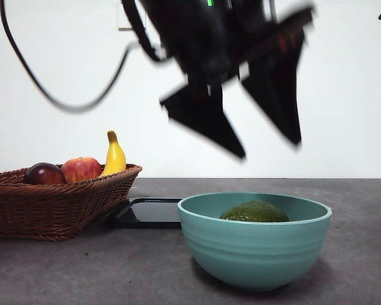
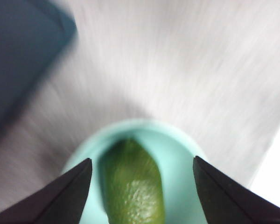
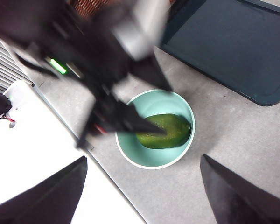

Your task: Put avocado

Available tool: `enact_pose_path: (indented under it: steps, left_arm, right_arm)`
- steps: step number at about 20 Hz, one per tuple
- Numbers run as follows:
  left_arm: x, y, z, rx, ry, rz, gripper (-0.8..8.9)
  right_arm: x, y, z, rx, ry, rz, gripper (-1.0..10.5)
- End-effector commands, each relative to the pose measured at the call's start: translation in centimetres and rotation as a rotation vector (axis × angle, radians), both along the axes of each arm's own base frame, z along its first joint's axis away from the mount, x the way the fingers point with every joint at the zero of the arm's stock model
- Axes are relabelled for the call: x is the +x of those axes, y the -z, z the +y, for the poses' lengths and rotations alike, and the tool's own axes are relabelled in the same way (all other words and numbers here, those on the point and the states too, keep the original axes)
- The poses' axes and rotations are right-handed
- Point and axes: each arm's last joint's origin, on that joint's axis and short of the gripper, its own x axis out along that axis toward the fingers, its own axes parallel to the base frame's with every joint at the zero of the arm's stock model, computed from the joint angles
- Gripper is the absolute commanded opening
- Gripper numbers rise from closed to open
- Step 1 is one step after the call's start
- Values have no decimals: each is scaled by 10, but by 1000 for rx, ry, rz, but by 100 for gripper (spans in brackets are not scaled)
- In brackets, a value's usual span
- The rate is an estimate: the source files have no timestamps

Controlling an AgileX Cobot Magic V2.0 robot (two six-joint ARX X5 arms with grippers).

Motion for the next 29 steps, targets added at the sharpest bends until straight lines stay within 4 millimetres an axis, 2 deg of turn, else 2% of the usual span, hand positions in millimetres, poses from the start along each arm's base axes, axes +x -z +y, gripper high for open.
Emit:
enact_pose_path:
  steps: [1,6,9,12,15,22,29]
  left_arm:
    - [4,-28,14,-70,-49,-41,350]
    - [13,-85,82,-172,-208,-135,342]
    - [8,-107,128,-158,-286,-181,342]
    - [-5,-120,165,-140,-313,-194,342]
    - [-22,-114,189,-173,-319,-153,342]
    - [-63,-63,203,-232,-135,121,341]
    - [-71,-61,204,-222,-93,137,341]
  right_arm:
    - [1,-5,1,9,2,-17,388]
    - [1,-5,1,9,2,-18,388]
    - [2,-6,1,-1,16,-33,387]
    - [5,-6,2,2,22,-42,388]
    - [12,-3,5,-2,24,-23,387]
    - [40,15,17,-51,25,92,387]
    - [82,51,35,-131,25,231,359]
